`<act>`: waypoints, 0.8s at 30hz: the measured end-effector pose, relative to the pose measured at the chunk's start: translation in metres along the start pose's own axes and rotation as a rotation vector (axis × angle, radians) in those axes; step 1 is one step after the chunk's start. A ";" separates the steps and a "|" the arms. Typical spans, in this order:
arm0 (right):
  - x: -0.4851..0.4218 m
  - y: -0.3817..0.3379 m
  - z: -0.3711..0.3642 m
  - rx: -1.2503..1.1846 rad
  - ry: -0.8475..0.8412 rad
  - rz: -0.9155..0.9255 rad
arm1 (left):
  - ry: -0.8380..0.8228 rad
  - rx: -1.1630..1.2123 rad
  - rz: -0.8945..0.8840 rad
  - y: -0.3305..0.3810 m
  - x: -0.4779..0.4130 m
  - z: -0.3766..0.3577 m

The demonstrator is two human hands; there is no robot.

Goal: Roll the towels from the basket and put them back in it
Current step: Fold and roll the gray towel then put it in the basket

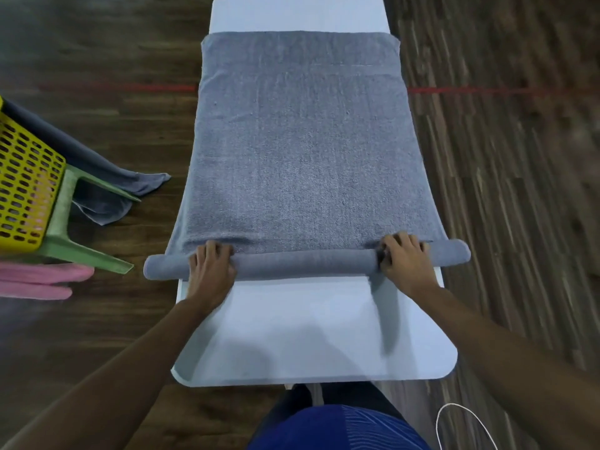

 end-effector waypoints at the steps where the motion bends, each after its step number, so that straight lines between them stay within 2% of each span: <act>1: 0.002 -0.001 0.001 0.000 0.093 0.024 | 0.050 0.023 -0.010 0.002 0.000 0.001; 5: 0.012 -0.006 -0.005 -0.078 0.133 0.077 | 0.090 0.058 -0.096 0.010 0.007 -0.004; 9: 0.014 -0.009 -0.020 -0.038 0.035 0.060 | 0.029 0.019 -0.104 0.014 0.008 -0.010; 14: 0.004 -0.007 -0.002 -0.031 -0.080 0.024 | -0.060 0.055 -0.077 0.006 -0.001 0.002; 18: 0.003 0.000 -0.003 -0.080 -0.379 -0.011 | -0.405 0.248 -0.016 0.001 -0.003 -0.006; 19: 0.003 0.003 -0.006 -0.118 -0.415 -0.026 | -0.435 0.269 -0.011 -0.001 -0.002 -0.007; 20: 0.002 0.005 -0.007 -0.144 -0.411 -0.047 | -0.406 0.251 -0.025 -0.002 -0.003 -0.006; 21: 0.002 0.007 -0.006 -0.146 -0.338 -0.061 | -0.306 0.190 -0.054 -0.003 -0.002 -0.001; 24: 0.006 0.001 0.006 -0.085 0.085 0.017 | 0.051 0.055 -0.127 -0.001 0.004 0.008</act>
Point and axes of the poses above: each hand's wrist, its own x-axis away from the middle knuckle, its own z-axis out of the back of the hand, y = z × x, the point moved 6 cm from there along -x, towards the middle knuckle, and after that the axes turned 14 degrees about -y, right-handed, at the moved point
